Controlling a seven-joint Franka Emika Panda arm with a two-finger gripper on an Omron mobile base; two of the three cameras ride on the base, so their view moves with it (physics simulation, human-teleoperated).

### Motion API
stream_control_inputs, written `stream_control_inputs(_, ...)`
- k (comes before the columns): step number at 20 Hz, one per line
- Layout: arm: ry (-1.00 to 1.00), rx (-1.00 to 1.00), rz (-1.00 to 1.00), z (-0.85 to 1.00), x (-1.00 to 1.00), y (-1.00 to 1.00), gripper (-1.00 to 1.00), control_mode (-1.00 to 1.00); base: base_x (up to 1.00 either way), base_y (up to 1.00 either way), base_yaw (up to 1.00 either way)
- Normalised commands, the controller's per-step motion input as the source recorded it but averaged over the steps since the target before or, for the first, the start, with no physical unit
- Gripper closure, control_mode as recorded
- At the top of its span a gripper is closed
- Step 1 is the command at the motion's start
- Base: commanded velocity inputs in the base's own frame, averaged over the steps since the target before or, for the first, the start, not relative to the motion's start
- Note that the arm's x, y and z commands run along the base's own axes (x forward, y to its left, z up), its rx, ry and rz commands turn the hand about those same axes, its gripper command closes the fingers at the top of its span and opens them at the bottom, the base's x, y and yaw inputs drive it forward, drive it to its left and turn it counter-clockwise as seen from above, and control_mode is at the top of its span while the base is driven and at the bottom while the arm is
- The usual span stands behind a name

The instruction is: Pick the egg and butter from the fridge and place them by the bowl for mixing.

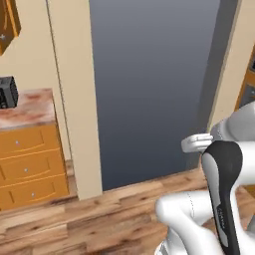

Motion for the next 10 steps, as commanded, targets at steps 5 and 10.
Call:
stream_control_inputs(5,0.0,0.0,0.0,0.0,0.0,0.0,1.0,1.0,0.96,0.69,0.25)
stream_control_inputs(10,0.0,0.0,0.0,0.0,0.0,0.0,1.0,1.0,1.0,0.58,0.15)
